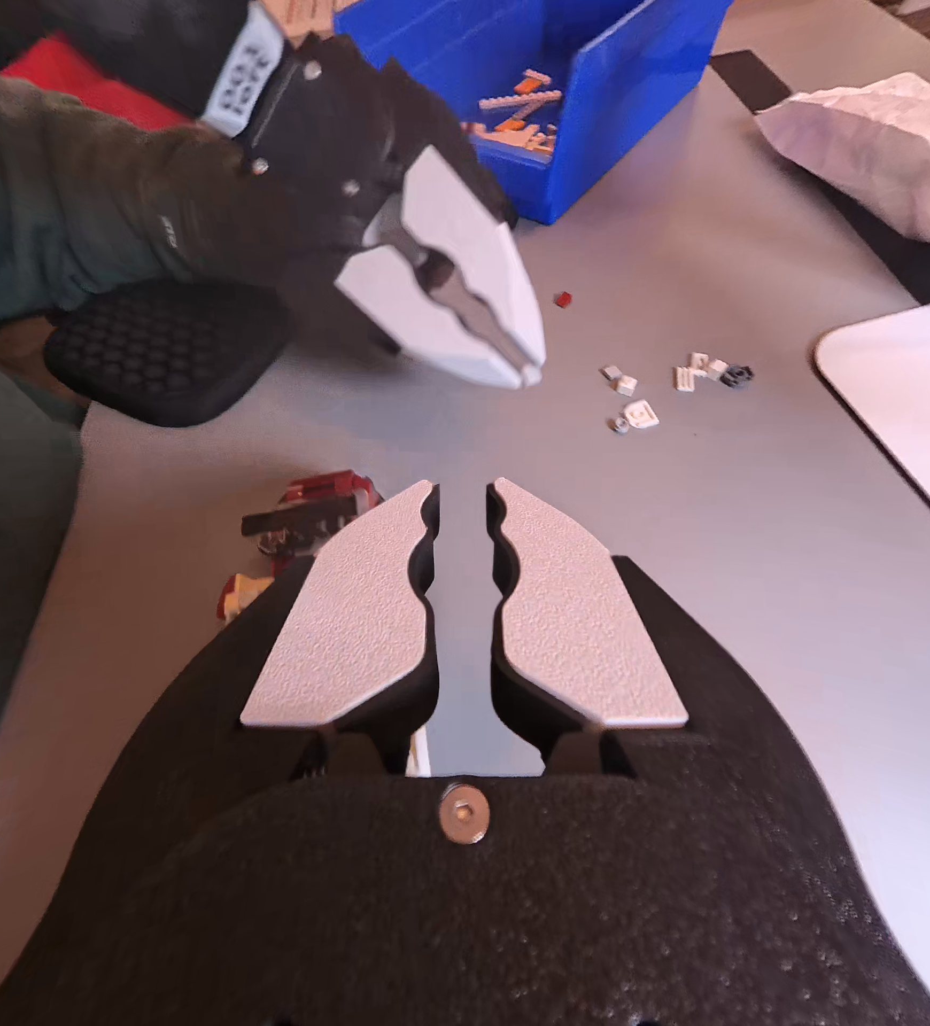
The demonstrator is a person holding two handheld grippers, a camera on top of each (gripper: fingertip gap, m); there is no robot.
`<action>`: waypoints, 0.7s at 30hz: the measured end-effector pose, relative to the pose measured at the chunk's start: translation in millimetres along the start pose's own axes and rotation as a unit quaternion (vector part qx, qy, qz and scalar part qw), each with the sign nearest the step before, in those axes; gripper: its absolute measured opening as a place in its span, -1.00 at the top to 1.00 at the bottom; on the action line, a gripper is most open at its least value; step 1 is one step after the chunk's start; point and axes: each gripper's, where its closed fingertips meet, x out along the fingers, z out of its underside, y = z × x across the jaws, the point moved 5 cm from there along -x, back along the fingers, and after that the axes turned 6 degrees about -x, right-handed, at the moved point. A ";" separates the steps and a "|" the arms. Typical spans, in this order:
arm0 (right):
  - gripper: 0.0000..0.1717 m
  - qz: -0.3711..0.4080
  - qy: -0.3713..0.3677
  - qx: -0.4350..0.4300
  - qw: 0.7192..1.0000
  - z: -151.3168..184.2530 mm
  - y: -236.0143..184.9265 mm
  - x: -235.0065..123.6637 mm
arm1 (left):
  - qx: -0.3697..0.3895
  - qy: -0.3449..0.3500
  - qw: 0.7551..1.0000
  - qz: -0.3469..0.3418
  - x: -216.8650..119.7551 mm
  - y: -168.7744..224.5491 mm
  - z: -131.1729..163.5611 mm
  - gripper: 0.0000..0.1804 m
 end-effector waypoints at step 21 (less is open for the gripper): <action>0.81 0.143 0.006 0.089 0.986 66.6 -3.7 -106.2 | -0.237 -0.200 0.951 -0.012 -55.0 -65.8 66.3 0.64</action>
